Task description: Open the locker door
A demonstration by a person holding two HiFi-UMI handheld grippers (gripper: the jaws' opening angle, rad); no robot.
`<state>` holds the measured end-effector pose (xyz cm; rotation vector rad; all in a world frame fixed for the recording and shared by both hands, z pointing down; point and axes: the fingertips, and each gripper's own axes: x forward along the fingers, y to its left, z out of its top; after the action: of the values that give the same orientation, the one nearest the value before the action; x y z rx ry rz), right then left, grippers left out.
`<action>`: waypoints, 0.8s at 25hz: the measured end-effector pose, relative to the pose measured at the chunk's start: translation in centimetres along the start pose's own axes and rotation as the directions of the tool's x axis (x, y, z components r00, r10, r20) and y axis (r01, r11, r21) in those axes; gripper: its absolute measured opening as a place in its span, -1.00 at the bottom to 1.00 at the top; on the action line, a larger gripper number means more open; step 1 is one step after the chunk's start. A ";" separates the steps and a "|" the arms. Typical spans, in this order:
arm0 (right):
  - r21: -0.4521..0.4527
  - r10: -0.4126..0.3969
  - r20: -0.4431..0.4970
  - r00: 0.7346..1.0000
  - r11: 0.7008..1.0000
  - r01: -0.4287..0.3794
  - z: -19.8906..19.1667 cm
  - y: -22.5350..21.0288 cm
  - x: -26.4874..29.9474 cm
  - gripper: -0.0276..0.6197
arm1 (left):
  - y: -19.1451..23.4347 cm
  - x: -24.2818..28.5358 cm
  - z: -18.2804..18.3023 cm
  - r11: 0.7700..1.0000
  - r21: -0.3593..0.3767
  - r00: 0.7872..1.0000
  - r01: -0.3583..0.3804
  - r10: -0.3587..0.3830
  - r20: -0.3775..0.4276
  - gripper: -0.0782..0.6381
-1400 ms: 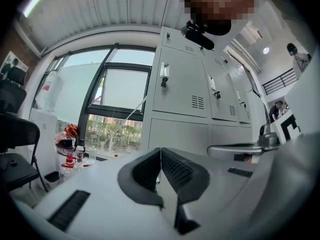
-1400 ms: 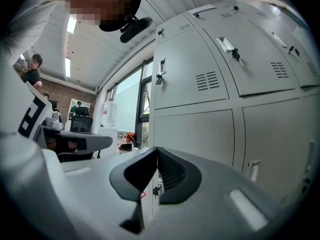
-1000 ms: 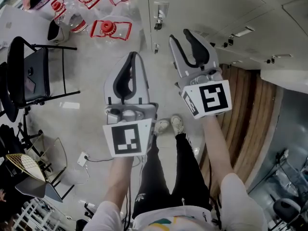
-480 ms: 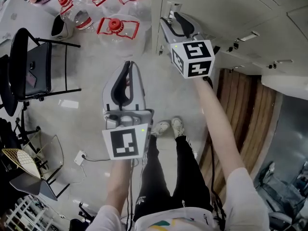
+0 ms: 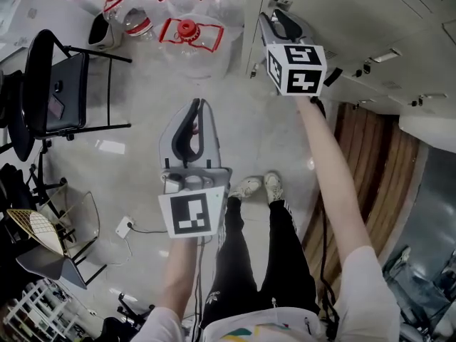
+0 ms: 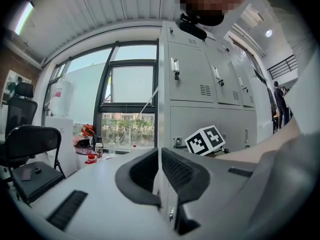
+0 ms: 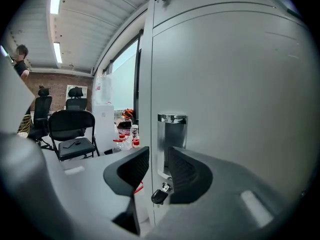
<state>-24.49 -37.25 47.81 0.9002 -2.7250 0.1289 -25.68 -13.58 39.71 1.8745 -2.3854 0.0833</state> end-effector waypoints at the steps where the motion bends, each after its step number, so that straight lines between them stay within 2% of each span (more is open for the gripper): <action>1: 0.005 -0.005 0.003 1.000 1.000 0.005 0.1 -0.1 0.1 -0.60 | 0.0 -0.1 0.0 1.000 0.004 1.000 -0.003 0.003 -0.001 -0.73; 5: 0.031 -0.025 0.014 1.000 0.999 0.025 0.3 -0.3 0.2 -0.69 | 0.7 -0.5 -0.6 1.000 0.013 1.000 -0.019 0.019 -0.019 -0.73; 10: 0.049 -0.037 0.007 0.999 0.998 0.036 0.1 -0.3 0.4 -0.77 | 1.6 -0.6 -0.7 0.999 -0.016 0.999 -0.044 0.043 -0.015 -0.73; 14: 0.058 -0.041 0.008 0.999 0.998 0.040 0.1 -0.3 0.3 -0.78 | 1.8 -0.5 -1.0 0.999 -0.007 0.999 -0.045 0.045 -0.031 -0.73; 18: 0.061 -0.028 0.003 1.000 0.998 0.028 0.0 -0.1 -0.1 -0.78 | 2.5 0.1 -0.2 0.995 -0.069 0.997 -0.074 0.074 -0.001 -0.74; 20: 0.060 -0.023 0.004 1.000 0.998 0.023 -0.1 0.2 -0.4 -0.78 | 2.4 0.2 -0.7 0.996 -0.063 0.998 -0.061 0.060 -0.017 -0.73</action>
<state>-24.23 -36.86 47.76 0.9494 -2.7272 0.2047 -27.99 -13.18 40.52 1.7675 -2.4054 0.0262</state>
